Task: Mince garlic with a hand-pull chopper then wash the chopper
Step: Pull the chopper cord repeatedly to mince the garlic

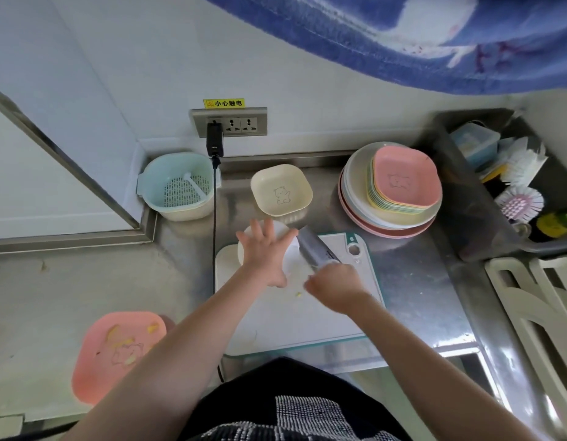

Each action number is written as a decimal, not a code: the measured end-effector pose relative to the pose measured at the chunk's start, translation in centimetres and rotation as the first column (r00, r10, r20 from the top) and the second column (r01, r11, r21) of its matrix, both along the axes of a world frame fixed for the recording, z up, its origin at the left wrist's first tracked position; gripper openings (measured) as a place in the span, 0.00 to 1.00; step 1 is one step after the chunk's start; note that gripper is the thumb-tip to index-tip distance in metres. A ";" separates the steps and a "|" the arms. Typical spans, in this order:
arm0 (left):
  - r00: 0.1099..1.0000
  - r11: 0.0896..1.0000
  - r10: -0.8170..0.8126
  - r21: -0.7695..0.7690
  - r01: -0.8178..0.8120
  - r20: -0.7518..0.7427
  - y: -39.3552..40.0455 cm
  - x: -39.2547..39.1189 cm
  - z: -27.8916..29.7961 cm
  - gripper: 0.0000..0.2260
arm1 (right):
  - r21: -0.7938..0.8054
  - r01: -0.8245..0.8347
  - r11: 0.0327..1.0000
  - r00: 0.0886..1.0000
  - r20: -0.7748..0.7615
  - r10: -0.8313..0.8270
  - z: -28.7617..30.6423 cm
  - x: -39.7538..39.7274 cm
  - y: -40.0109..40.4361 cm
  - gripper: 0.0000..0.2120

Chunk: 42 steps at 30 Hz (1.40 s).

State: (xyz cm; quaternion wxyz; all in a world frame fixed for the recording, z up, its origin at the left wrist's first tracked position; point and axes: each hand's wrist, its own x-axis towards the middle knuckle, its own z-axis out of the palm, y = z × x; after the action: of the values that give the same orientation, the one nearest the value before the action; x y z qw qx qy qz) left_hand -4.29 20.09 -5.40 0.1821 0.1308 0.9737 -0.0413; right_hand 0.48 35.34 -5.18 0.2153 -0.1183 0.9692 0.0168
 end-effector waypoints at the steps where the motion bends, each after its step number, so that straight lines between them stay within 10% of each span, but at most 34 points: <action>1: 1.000 1.000 -0.018 -0.013 0.018 -0.015 0.1 0.1 0.0 0.48 | -0.038 -0.085 0.996 0.996 -0.016 0.084 0.4 -0.3 -1.6 0.19; 11: 0.997 0.996 0.081 0.032 -0.080 -0.015 -0.5 0.2 -0.1 0.47 | 0.138 0.279 0.950 0.953 0.081 -0.291 -0.7 0.0 5.9 0.20; 18: 0.998 1.000 0.031 -0.002 -0.031 -0.059 -0.3 0.4 -0.2 0.48 | -0.124 -0.022 0.992 0.996 0.084 0.033 0.6 -0.4 -2.2 0.21; 26: 0.987 0.985 0.153 0.077 -0.157 0.051 -1.6 -0.2 -0.5 0.49 | 0.039 0.441 0.897 0.893 0.080 -0.443 -0.5 -1.0 4.2 0.23; 34: 0.995 0.994 0.096 0.060 -0.097 0.017 -1.6 0.0 -0.5 0.47 | -0.152 0.035 0.988 0.994 0.110 -0.018 0.6 -1.5 -4.3 0.19; 42: 0.976 0.972 0.184 0.124 -0.198 0.113 -2.9 -0.4 -0.9 0.49 | 0.130 0.549 0.826 0.830 0.036 -0.557 -1.3 -0.8 5.9 0.18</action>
State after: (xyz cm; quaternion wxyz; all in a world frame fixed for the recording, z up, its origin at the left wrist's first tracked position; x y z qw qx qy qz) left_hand -4.68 17.21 -6.30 0.2247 0.0502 0.9719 0.0486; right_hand -0.36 41.25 -6.49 0.2525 0.1795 0.9508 0.0047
